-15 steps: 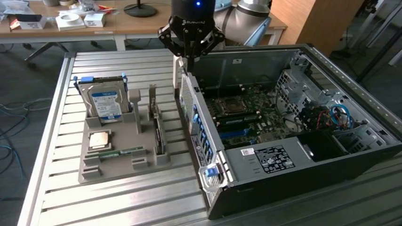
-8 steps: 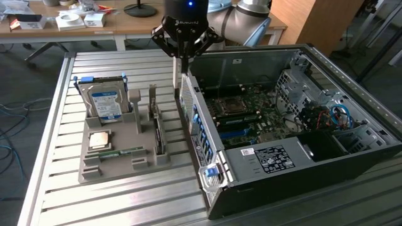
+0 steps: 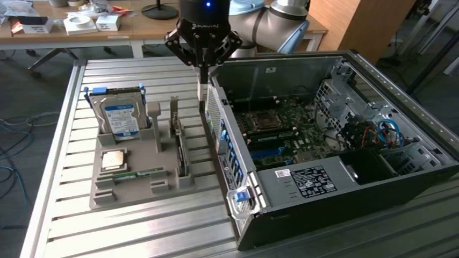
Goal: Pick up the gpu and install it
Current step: 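Reach for the gpu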
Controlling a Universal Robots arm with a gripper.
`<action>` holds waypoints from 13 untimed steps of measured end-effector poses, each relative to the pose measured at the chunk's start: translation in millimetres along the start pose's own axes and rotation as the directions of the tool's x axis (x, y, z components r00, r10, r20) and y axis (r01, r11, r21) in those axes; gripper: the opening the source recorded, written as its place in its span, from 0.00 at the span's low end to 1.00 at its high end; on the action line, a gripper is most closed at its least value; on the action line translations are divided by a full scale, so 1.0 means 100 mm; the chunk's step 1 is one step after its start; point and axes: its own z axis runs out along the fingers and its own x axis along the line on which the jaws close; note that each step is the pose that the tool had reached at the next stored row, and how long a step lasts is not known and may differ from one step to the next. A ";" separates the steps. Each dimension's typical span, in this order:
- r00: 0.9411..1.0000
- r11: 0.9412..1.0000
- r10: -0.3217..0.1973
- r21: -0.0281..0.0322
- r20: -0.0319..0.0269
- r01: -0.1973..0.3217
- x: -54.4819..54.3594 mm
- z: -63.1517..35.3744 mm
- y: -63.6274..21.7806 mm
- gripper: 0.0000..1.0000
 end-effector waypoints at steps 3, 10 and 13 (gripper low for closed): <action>1.000 1.000 0.000 0.000 0.000 0.000 0.05 0.000 -0.004 0.11; 1.000 1.000 0.000 0.000 0.000 0.000 0.16 0.002 -0.012 0.11; 1.000 1.000 0.000 0.000 0.000 0.000 0.22 0.003 -0.016 0.11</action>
